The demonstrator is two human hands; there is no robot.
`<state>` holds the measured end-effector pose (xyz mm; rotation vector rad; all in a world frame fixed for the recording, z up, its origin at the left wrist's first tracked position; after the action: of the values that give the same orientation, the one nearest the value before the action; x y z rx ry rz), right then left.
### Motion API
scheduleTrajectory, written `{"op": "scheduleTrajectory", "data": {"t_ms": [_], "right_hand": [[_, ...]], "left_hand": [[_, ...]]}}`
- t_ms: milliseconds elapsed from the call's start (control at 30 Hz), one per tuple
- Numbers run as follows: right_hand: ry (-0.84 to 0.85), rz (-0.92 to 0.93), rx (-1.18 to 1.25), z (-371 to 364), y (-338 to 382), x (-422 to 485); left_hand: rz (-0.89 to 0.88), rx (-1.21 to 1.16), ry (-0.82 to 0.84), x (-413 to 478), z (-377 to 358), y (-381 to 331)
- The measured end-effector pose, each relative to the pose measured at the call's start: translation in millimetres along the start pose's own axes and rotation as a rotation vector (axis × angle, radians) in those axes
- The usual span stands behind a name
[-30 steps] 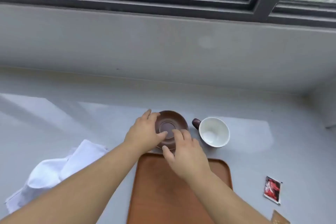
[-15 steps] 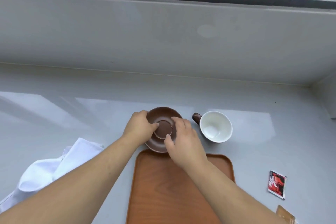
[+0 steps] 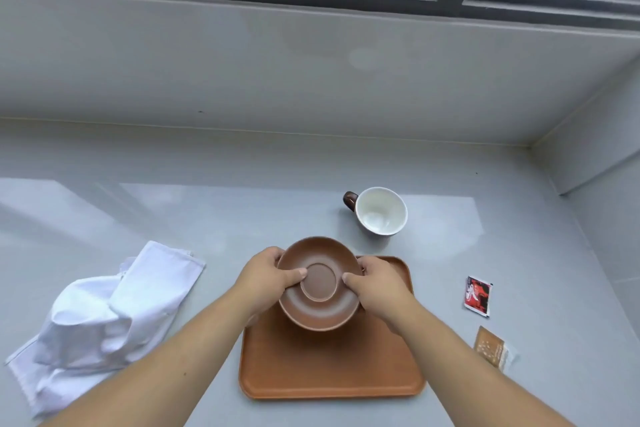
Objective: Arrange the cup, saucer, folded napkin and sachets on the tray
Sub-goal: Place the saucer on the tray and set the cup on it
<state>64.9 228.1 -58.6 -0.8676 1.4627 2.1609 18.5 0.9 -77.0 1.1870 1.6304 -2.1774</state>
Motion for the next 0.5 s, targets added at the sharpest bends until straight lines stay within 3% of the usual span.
{"op": "scheduleTrajectory", "data": {"t_ms": [233,500], "right_hand": [[-0.022,-0.019,-0.128,-5,-37,-15],[-0.059,0.006,-0.192,-7,-46,-15]], "left_hand": [[0.0,0.398,-0.042,-7,-23,19],[0.012,0.608,-0.09,-6,-24,21]]}}
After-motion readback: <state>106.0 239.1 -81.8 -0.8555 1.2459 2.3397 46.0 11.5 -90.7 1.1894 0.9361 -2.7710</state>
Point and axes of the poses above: each hand's wrist, its own x-axis towards the middle knuckle, its own z-axis out of the back of the hand, y = z × x, the point moved 10 cm from there along x, towards the middle knuckle, and after that the axes turned 14 degrees about y, right-handed, at the moved point
